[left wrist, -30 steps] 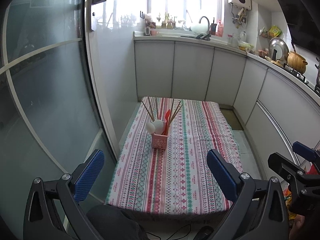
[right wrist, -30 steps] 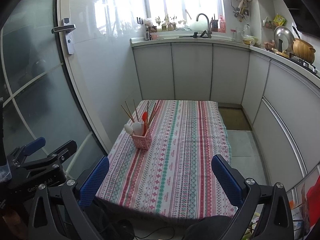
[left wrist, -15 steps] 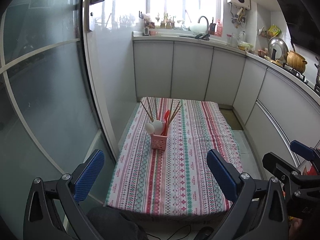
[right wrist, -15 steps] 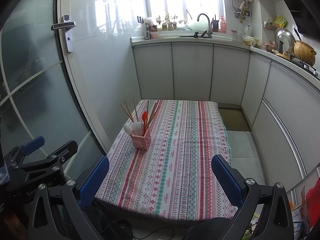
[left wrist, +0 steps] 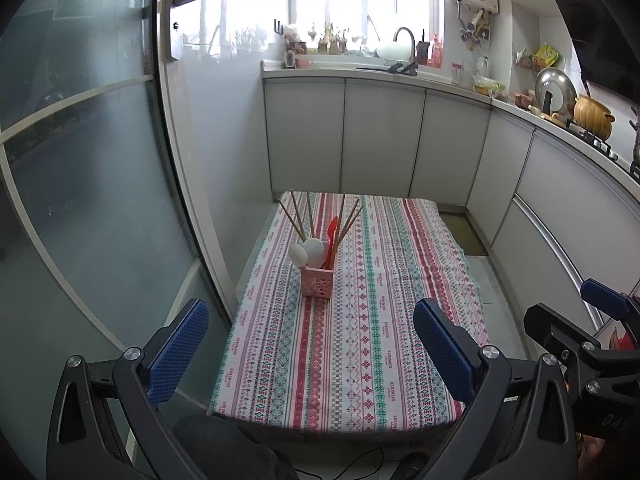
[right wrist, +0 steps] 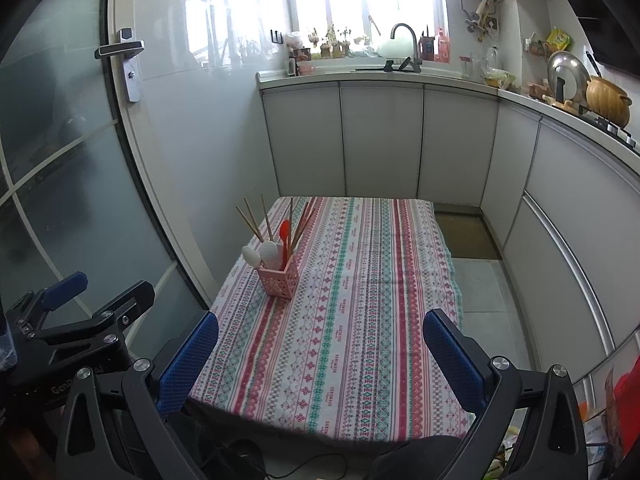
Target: Organize utensils
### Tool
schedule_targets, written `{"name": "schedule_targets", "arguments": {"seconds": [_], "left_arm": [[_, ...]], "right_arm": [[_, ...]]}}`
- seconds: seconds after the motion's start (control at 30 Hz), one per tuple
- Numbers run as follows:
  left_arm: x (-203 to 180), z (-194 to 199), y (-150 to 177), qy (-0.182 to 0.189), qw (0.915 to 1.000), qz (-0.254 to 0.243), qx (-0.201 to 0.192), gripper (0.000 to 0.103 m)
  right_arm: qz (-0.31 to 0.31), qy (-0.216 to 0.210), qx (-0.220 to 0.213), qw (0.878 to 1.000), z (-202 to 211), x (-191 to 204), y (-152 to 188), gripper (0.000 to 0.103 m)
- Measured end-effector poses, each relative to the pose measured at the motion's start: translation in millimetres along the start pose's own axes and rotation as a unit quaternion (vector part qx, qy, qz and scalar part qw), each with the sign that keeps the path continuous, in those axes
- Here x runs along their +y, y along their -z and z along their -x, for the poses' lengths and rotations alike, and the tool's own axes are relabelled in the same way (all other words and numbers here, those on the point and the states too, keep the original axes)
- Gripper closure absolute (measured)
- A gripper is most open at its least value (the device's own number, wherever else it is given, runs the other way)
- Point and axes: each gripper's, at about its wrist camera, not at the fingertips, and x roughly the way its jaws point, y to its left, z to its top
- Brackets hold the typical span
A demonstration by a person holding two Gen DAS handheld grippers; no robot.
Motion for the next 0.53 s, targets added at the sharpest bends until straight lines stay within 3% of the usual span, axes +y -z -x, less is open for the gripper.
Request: {"name": "schedule_targets", "arguments": {"seconds": [0.53], "left_arm": [[-4.7, -1.3, 0.4, 0.002, 1.0, -0.007, -0.002, 0.0]], "right_arm": [[-0.004, -0.002, 0.003, 1.0, -4.4, -6.8, 2.5, 0.0]]}}
